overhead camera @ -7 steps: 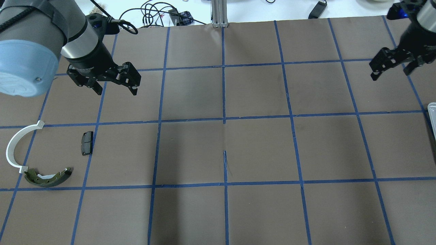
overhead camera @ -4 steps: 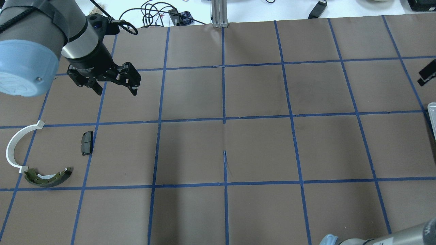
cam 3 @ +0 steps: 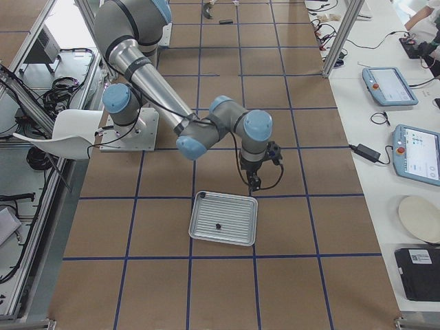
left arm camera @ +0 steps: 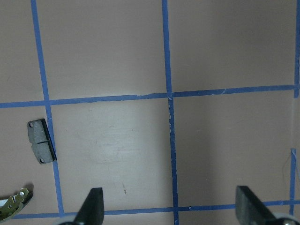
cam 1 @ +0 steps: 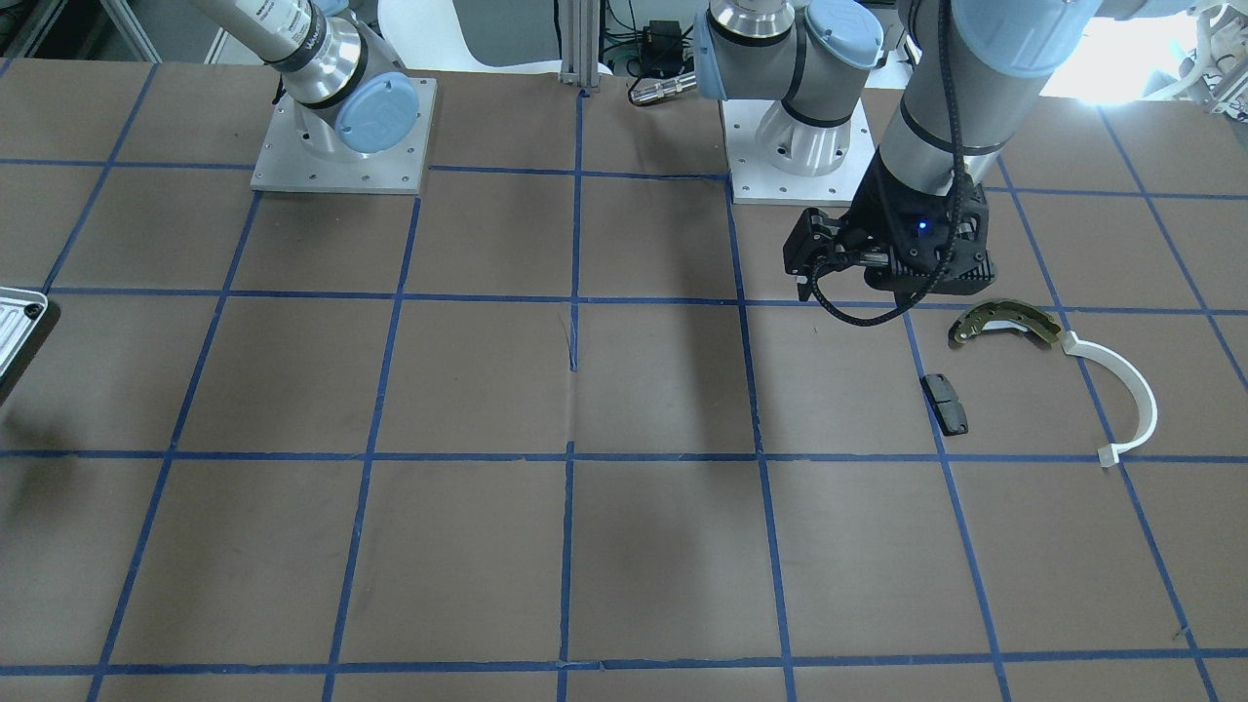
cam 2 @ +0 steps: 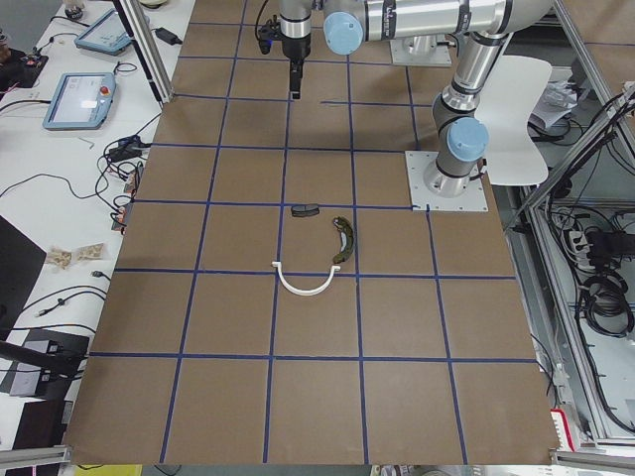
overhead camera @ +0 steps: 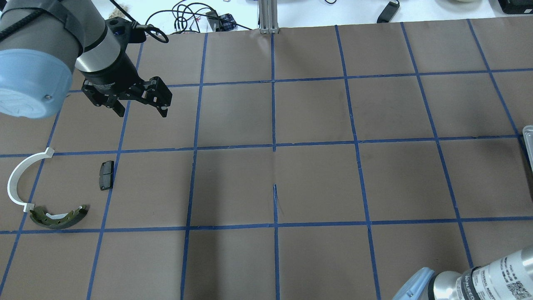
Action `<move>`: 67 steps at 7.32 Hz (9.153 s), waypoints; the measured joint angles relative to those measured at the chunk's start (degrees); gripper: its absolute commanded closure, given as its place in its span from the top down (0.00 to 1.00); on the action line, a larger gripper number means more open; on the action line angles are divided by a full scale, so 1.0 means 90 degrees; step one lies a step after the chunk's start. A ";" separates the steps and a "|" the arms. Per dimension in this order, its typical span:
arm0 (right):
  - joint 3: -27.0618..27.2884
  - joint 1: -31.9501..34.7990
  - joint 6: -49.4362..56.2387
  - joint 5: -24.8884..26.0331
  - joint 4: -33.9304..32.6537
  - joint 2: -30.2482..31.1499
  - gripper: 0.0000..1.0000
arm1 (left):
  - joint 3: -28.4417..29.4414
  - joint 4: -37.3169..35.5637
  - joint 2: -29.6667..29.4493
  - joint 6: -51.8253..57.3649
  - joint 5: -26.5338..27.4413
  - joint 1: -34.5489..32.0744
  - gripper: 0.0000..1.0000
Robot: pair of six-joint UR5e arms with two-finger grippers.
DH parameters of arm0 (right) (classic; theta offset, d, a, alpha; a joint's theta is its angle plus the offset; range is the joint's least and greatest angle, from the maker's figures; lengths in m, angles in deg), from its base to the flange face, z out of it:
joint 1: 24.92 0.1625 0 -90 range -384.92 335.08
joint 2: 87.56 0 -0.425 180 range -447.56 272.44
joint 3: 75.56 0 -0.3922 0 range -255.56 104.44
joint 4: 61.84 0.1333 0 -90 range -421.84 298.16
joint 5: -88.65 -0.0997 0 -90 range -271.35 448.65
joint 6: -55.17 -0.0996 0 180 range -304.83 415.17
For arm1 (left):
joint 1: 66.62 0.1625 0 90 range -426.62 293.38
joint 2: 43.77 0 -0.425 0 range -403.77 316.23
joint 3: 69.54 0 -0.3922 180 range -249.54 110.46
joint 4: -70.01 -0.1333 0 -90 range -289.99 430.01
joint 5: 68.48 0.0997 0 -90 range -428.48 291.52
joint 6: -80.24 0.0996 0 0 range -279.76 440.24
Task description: Place bearing gear from tray to pile
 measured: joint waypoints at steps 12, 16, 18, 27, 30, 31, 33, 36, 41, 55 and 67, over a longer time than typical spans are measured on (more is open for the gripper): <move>0.0130 -0.0281 0.1904 0.1004 -0.0487 -0.0561 0.08 | 0.0010 -0.0098 -0.0044 -0.0011 -0.0036 -0.0009 1.00; 0.0132 -0.0198 0.1706 0.0978 -0.0213 -0.0320 0.00 | -0.0002 -0.0100 -0.0045 -0.0006 -0.0040 -0.0013 1.00; 0.0344 0.0549 0.0502 0.0601 0.0814 0.0522 0.00 | 0.0002 -0.0106 -0.0034 -0.0010 -0.0046 -0.0013 1.00; 0.1190 0.8343 -1.0010 -0.1231 0.0280 0.1521 0.00 | 0.0018 -0.0077 -0.0048 -0.0038 -0.0021 -0.0010 1.00; 0.1206 0.9126 -1.0536 -0.1394 -0.1099 0.0764 1.00 | 0.0001 -0.0034 -0.0047 -0.0115 -0.0044 0.0008 1.00; 0.1139 0.9079 -1.0441 -0.1386 -0.1249 0.0698 1.00 | -0.0003 -0.0048 -0.0058 -0.0117 -0.0045 0.0009 1.00; 0.1002 0.8439 -1.0105 -0.1180 -0.0759 0.0834 1.00 | -0.0055 -0.0101 -0.0128 -0.0126 -0.0036 0.0016 1.00; 0.1008 0.6603 -0.7243 -0.0622 0.0279 0.1365 1.00 | -0.0243 -0.0338 -0.0324 -0.0355 -0.0051 -0.0034 1.00; 0.1099 0.2730 -0.1178 -0.0171 0.0768 0.1553 0.96 | -0.1245 -0.2216 -0.1087 -0.1230 -0.0409 -0.1030 1.00; 0.2188 -0.0476 0.0873 0.0406 -0.0655 0.0877 0.67 | -0.1844 -0.3787 -0.2444 -0.1995 -0.0689 -0.1925 0.16; 0.2191 -0.0467 0.0674 0.0345 -0.0707 0.0753 0.39 | -0.0211 -0.0974 -0.1891 0.0020 -0.0354 -0.0073 0.00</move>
